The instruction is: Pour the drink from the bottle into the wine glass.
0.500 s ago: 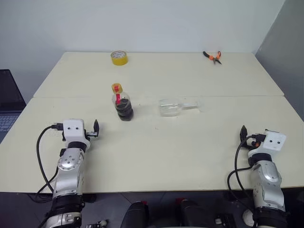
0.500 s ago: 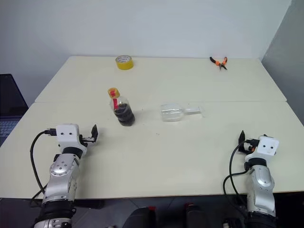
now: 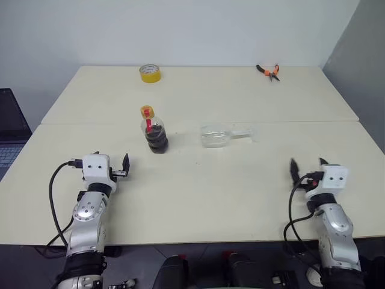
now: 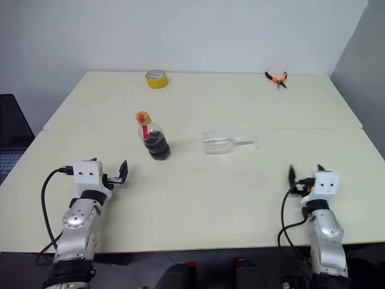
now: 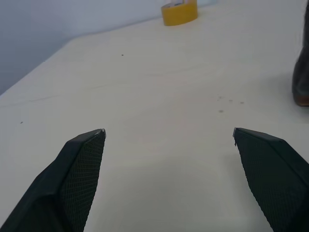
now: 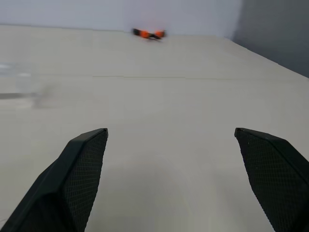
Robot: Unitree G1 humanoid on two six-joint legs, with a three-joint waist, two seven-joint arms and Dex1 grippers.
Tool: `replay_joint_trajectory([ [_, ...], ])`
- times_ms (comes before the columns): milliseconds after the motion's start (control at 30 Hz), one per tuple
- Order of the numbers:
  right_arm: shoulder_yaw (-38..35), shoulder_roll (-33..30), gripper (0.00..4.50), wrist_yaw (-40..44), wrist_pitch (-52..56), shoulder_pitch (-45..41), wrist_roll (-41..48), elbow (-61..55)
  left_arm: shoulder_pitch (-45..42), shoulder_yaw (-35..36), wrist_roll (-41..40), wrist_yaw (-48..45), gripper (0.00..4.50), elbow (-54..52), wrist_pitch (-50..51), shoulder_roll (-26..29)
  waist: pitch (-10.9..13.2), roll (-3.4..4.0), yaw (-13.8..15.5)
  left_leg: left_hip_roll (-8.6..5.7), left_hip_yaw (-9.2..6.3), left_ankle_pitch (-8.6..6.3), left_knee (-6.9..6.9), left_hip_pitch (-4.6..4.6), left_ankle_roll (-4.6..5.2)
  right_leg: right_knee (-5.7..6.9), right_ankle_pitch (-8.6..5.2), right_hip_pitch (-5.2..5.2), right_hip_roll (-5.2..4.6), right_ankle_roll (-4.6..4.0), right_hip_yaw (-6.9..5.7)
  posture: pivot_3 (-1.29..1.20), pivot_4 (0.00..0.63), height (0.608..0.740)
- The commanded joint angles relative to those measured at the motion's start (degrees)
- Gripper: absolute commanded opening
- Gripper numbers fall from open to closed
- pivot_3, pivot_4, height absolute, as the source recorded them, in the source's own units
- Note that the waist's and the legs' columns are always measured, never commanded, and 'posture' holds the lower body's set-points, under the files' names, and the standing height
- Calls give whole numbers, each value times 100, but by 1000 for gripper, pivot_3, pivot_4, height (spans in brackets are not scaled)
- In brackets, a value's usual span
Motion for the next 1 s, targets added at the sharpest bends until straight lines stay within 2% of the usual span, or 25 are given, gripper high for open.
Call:
replay_joint_trajectory([
  [33,795,-418,4500,1086,724,205,645,-1511,140,-161,-38,-327,4485,-433,-162,29,0,0,-1,1,-2,0,0,0,0,0,0,0,0,0,-2,0,150,740],
  [200,1325,-1179,4500,1809,1685,258,1012,-2502,56,-382,-174,-668,4485,-545,-13,-46,-1,-8,28,-4,-21,-1,8,2,2,-7,0,17,-5,0,-22,0,150,740],
  [433,1416,-1650,4500,2149,2807,-223,1734,-3215,-475,-613,-304,-859,4485,-558,595,-217,2,-13,31,-13,-49,-2,12,1,4,-14,0,32,-10,1,-46,0,150,740],
  [633,1479,-1705,4500,2208,3036,-489,1780,-3318,-857,-789,-341,-1062,4485,-422,766,-288,2,-12,31,-15,-105,-2,11,-2,4,-51,0,68,-12,0,-104,0,150,740],
  [1000,1567,-1675,4500,2264,3094,-717,1752,-3284,-1680,-823,-179,-855,4485,486,573,-507,3,-13,61,-21,-120,-1,12,-3,4,-56,0,75,-16,0,-116,0,150,740],
])
